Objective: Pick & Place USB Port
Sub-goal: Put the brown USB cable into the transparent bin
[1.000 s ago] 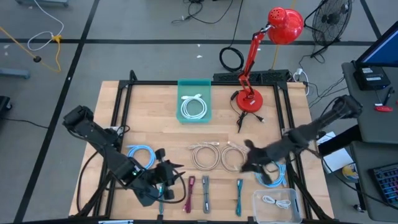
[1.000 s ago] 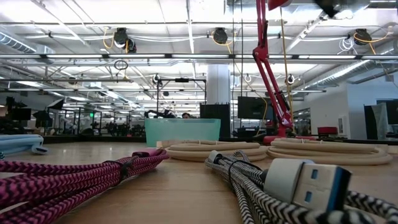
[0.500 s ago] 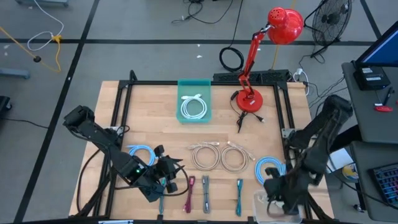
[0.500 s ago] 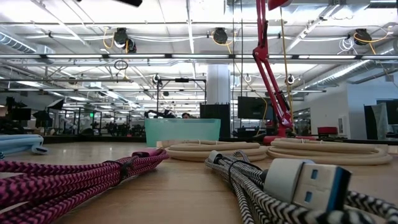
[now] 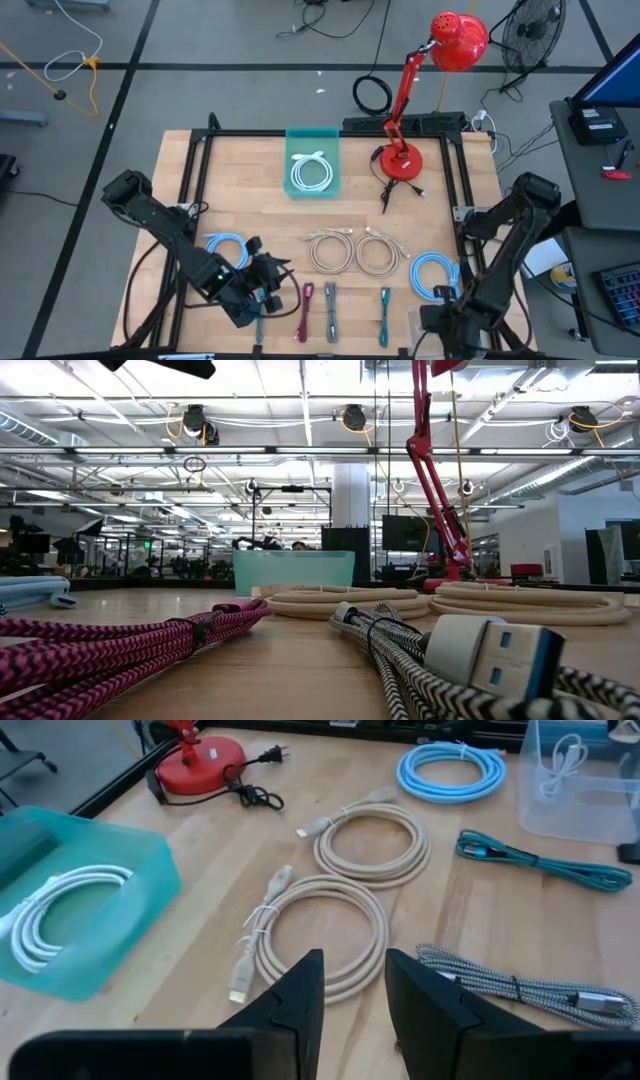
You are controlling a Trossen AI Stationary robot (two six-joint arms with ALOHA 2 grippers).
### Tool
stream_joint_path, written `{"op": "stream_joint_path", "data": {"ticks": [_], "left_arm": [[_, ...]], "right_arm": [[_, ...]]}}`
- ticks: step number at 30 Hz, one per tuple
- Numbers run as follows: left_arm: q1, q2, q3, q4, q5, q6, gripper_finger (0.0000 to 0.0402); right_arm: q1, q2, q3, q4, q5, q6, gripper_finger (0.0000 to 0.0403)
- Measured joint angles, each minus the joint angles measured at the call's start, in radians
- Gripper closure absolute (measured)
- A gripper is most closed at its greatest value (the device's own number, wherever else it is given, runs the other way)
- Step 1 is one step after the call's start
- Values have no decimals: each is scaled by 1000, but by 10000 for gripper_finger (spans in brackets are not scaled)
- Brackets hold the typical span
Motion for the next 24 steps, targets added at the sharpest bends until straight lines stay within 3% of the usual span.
{"op": "stream_joint_path", "data": {"ticks": [6,16,24], "left_arm": [[0,0,0,0,0,-3,289],[0,0,0,0,-5,-3,289],[-1,0,0,-2,-5,-3,289]], "right_arm": [[16,0,0,26,-51,58,393],[15,0,0,32,-49,48,391],[13,0,0,88,-24,48,334]]}}
